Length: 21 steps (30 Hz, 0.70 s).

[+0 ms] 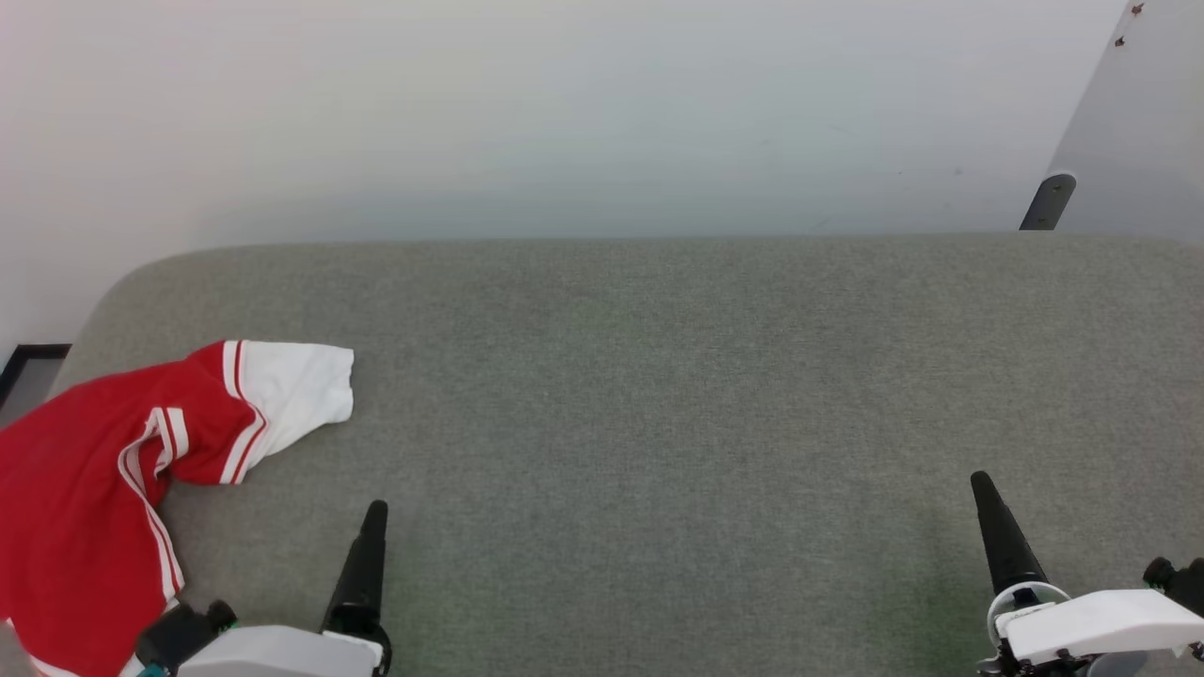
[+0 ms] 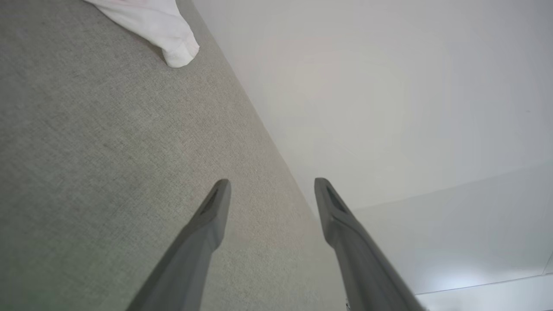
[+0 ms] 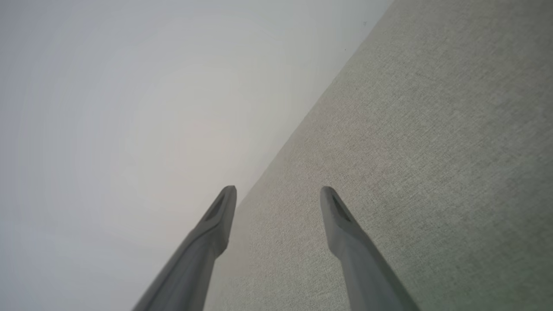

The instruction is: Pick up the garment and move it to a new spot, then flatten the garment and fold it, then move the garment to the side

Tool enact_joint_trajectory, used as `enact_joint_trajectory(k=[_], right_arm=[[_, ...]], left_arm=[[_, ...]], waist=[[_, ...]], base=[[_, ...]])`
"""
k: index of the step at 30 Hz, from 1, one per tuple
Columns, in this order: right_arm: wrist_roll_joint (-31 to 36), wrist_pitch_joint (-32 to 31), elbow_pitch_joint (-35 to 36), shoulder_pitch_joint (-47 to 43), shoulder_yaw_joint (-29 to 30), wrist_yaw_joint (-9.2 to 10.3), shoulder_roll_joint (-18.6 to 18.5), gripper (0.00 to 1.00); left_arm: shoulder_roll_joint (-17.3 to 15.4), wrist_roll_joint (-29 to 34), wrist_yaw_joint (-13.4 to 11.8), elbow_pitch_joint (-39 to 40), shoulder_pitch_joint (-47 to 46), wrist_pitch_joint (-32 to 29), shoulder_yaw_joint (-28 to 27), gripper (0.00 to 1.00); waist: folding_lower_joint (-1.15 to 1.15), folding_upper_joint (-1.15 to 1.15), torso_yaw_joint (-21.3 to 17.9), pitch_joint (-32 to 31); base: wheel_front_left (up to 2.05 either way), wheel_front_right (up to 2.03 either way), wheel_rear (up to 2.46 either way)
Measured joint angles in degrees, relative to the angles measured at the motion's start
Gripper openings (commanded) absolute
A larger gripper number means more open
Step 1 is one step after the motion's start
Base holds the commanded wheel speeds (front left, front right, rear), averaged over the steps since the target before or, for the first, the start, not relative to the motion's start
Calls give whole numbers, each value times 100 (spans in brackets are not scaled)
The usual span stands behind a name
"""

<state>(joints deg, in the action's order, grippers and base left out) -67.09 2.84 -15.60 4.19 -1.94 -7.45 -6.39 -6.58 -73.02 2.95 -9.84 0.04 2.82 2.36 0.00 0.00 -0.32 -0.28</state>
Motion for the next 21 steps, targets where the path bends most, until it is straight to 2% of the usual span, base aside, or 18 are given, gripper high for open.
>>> enact_joint_trajectory(k=[13, 21], right_arm=[[1784, 180, -67, 93, 135, 0, 31, 100], [2512, 278, -12, 115, 183, 0, 85, 100]], left_arm=[[-326, 1561, -355, 193, 9, 258, 344, 100], [-447, 2364, -516, 304, 42, 386, 455, 100]], waist=[[0, 0, -21, -14], [0, 0, -34, -13]], base=[[0, 0, 0], [0, 0, 0]])
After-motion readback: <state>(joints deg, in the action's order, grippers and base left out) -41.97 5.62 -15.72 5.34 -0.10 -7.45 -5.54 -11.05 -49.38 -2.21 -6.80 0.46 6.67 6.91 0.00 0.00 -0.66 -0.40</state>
